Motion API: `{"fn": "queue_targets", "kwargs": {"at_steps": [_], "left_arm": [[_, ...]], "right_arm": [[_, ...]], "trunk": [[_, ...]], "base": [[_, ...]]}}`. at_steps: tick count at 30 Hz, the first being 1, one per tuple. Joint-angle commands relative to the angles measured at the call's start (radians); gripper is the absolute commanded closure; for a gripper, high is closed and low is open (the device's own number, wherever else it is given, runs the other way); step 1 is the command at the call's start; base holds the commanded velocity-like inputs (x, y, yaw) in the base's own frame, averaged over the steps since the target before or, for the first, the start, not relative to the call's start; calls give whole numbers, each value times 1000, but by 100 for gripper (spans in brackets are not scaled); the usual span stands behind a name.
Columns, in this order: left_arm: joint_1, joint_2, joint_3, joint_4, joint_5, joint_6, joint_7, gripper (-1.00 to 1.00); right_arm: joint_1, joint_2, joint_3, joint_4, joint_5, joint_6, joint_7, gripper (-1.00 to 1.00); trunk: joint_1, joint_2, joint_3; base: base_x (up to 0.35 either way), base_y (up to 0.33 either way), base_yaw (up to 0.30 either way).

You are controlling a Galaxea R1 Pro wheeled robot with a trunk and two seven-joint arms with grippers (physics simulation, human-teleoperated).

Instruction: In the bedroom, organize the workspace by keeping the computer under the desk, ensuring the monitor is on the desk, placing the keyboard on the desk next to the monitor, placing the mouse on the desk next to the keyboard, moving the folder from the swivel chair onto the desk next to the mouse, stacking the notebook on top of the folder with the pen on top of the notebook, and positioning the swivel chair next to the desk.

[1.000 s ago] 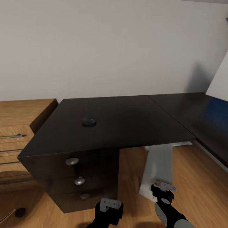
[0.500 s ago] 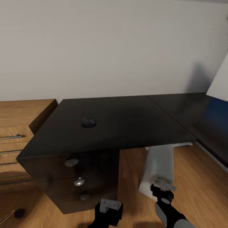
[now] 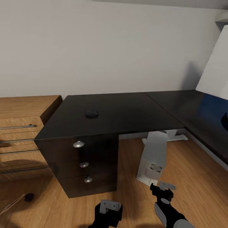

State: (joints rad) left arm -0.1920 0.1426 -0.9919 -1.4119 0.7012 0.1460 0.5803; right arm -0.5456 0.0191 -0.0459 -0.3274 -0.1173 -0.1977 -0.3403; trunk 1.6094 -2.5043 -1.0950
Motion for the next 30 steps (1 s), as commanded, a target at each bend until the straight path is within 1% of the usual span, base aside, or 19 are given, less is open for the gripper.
{"fn": "queue_targets", "kwargs": {"at_steps": [1, 4, 7, 10, 12, 13, 16, 18, 22, 28, 30], "left_arm": [[-1, 0, -2, 3, 4, 3, 7, -100], [-1, -5, -2, 8, 4, 3, 7, -100], [-1, -17, -2, 21, 4, 4, 9, -100], [-1, -37, 1, 67, 3, 3, 12, -100], [-1, -63, 11, 130, 0, 2, 15, -100], [-1, -68, 17, 135, -5, -4, 14, -100], [-1, -66, 34, 117, -9, 3, 17, -100], [-1, -57, 45, 106, -14, 15, 19, -100], [-1, -48, 67, 84, -22, 19, 19, -100], [-1, -45, 72, 61, -25, 21, 19, -100], [-1, -45, 72, 61, -25, 21, 19, -100]], "right_arm": [[-1, 2, -4, 1, -9, -16, 3, -100], [-1, 3, -4, 2, -9, -35, 3, -100], [-1, 4, -5, 6, -8, -54, 2, -100], [0, 6, -5, 10, -9, -65, 3, -100], [0, 6, -6, 12, -10, -80, 5, -100], [3, 12, -5, 18, -4, -85, 11, -100], [-14, 27, -5, 22, 2, -92, 10, -100], [-23, 21, -5, 17, 1, -81, 8, -100], [-23, 8, -5, 28, 3, -66, 8, -100], [-23, 1, -5, 31, 4, -64, 7, -100], [-22, 1, -5, 32, 4, -63, 6, -100]], "trunk": [[0, 0, -1], [0, 0, -1], [-2, 0, 11], [-3, 1, 22], [-4, 1, 30], [-4, 1, 30], [-4, 1, 30], [-5, 2, 38], [-7, 3, 53], [-9, 4, 76], [-17, 18, 83]], "base": [[-45, 0, 0], [-29, 0, 0], [-12, 0, 0], [-5, 0, 0], [-2, 0, 0], [0, 0, 0], [0, 0, 0], [0, 0, 0], [0, 0, 0], [0, 0, 0], [0, 0, 0]]}}
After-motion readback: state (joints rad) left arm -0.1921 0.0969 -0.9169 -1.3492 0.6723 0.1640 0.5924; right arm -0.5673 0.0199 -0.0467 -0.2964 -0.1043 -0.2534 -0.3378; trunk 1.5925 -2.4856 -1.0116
